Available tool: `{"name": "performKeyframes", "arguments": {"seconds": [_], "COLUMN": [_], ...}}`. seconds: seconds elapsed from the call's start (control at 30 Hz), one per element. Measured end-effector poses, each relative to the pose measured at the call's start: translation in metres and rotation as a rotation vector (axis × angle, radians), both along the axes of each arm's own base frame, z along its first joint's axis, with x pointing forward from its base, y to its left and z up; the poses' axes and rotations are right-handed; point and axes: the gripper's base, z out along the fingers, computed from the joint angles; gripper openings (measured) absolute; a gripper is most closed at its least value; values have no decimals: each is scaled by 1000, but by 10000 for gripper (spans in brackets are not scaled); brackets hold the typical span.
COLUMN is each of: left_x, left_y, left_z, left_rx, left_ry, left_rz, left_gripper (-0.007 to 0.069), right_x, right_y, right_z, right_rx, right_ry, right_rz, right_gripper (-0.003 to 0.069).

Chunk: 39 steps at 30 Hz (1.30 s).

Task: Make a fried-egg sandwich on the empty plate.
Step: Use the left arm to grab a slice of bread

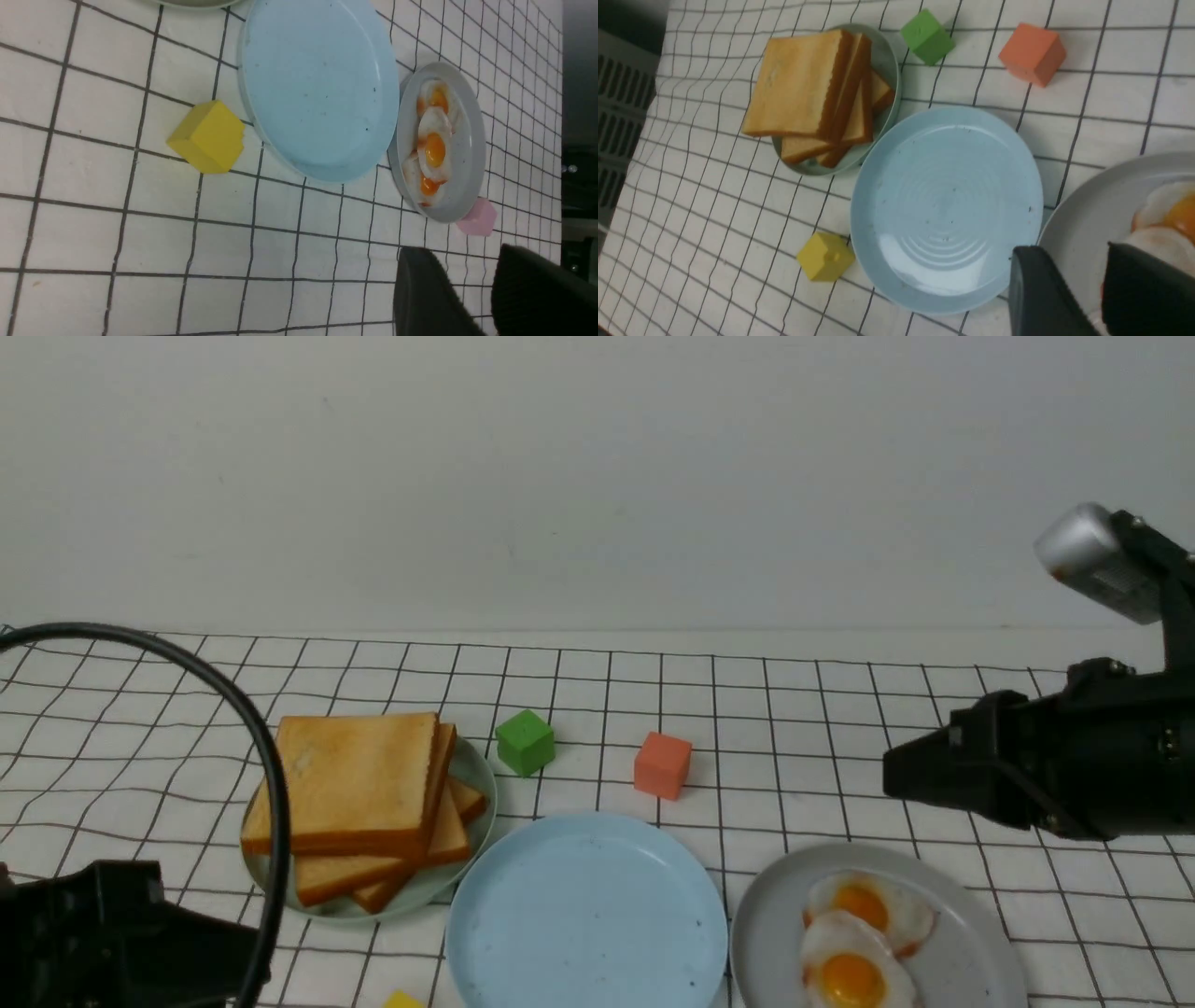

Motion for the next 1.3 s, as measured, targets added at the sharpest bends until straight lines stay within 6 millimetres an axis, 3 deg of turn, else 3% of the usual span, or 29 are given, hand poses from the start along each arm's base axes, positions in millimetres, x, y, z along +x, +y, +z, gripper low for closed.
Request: {"name": "performKeyframes", "arguments": {"seconds": [0.33,0.47,0.67,0.93,1.17,1.3], "left_x": [43,82,138,210,241,255], "left_y": [5,18,54,86,97,96], "left_z": [-23,-36,-47,-59,-69,-79], "left_rx": [39,49,-37,67,125,179], "left_ry": [79,171,201,189,166,89], "left_rz": [43,54,103,93,77,2], "left_gripper": [238,238,238,277,372,386], "right_x": [-7,-11,-12,-13,-14,-17], "right_y": [3,4,4,7,8,8], "right_z": [-2,-4,-5,-3,-3,-3], "right_rx": [-19,-38,-65,-37,-36,-35], "right_ry": [47,70,46,35,36,53], "right_rz": [86,137,183,209,229,246], "right_gripper": [273,332,424,442,442,442]}}
